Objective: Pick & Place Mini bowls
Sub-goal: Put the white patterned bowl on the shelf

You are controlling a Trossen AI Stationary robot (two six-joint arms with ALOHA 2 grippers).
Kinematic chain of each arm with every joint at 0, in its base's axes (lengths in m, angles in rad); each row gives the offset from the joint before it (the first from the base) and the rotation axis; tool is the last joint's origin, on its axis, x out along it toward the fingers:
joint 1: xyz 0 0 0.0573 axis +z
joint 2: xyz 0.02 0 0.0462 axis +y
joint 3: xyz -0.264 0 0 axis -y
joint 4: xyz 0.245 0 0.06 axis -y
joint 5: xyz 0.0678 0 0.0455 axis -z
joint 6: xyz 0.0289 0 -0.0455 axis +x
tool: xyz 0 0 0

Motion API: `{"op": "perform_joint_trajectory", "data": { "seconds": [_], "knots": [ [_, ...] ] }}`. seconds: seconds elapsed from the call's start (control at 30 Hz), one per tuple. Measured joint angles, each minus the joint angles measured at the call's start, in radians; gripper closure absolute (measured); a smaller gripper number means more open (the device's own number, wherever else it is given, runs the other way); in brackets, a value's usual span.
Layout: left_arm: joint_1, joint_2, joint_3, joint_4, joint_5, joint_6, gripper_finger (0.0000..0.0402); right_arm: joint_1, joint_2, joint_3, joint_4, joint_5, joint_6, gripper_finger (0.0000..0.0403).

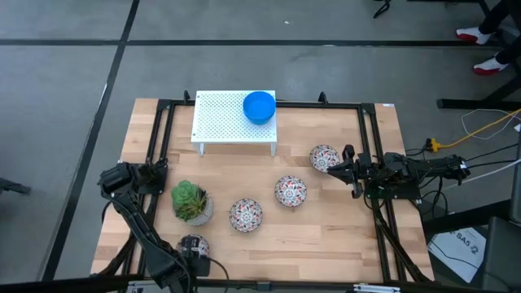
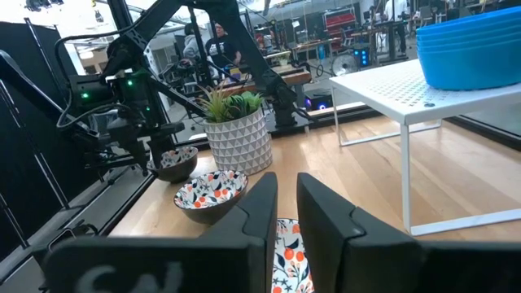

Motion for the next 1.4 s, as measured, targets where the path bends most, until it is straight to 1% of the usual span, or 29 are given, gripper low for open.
{"op": "perform_joint_trajectory", "data": {
  "seconds": [0.1, 0.2, 0.37, 0.47, 0.5, 0.9, 1.4],
  "knots": [
    [0.000, 0.000, 0.000, 0.000, 0.000, -0.005, 0.0275, 0.000, 0.000, 0.000, 0.000, 0.000, 0.002, 0.0351],
    [0.000, 0.000, 0.000, -0.001, -0.016, -0.017, 0.0291, 0.000, 0.000, 0.000, 0.000, 0.000, 0.000, 0.0351],
    [0.001, 0.000, 0.000, -0.001, -0.030, -0.023, 0.0346, 0.000, 0.000, 0.000, 0.000, 0.000, 0.000, 0.0351],
    [0.000, -0.002, 0.000, 0.000, -0.059, -0.020, 0.0383, 0.000, 0.000, 0.000, 0.000, 0.000, 0.001, 0.0351],
    [0.001, -0.004, 0.000, 0.000, -0.060, -0.022, 0.0388, 0.000, 0.000, 0.000, 0.000, 0.000, 0.000, 0.0351],
    [-0.003, -0.003, 0.012, 0.070, -0.056, -0.042, 0.0390, 0.000, 0.000, 0.000, 0.000, 0.000, 0.001, 0.0351],
    [-0.003, 0.001, 0.108, 0.074, -0.148, 0.052, 0.0400, 0.000, 0.000, 0.000, 0.000, 0.000, 0.001, 0.0351]
  ]
}}
